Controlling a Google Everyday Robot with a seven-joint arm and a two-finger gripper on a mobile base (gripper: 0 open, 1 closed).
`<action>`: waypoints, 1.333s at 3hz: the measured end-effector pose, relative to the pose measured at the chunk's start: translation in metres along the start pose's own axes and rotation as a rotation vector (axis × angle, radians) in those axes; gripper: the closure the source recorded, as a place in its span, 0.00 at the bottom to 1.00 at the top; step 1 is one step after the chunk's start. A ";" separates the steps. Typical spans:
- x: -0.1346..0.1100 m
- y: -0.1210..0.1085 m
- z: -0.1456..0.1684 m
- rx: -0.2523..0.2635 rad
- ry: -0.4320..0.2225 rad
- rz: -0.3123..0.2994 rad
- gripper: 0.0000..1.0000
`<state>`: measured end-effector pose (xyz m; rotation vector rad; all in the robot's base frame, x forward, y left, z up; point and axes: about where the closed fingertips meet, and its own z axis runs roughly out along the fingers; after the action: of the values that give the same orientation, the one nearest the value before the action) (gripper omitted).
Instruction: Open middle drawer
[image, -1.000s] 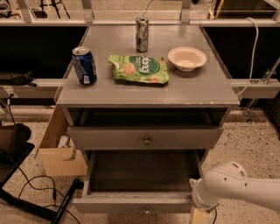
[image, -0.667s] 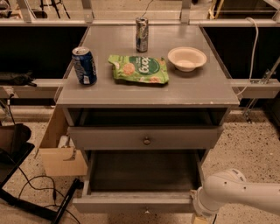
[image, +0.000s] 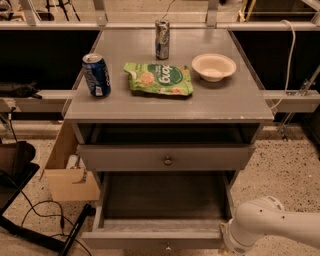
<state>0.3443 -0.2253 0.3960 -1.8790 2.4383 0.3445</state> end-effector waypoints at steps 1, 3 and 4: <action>-0.001 -0.004 -0.002 0.000 0.000 0.000 0.96; -0.002 -0.012 -0.008 0.000 0.000 0.000 1.00; -0.002 -0.016 -0.009 0.000 0.000 0.000 1.00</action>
Offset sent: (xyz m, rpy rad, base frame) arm -0.3683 -0.1019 0.1293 -0.1838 0.3467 -0.1501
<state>0.3616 -0.2289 0.4030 -1.8790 2.4384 0.3446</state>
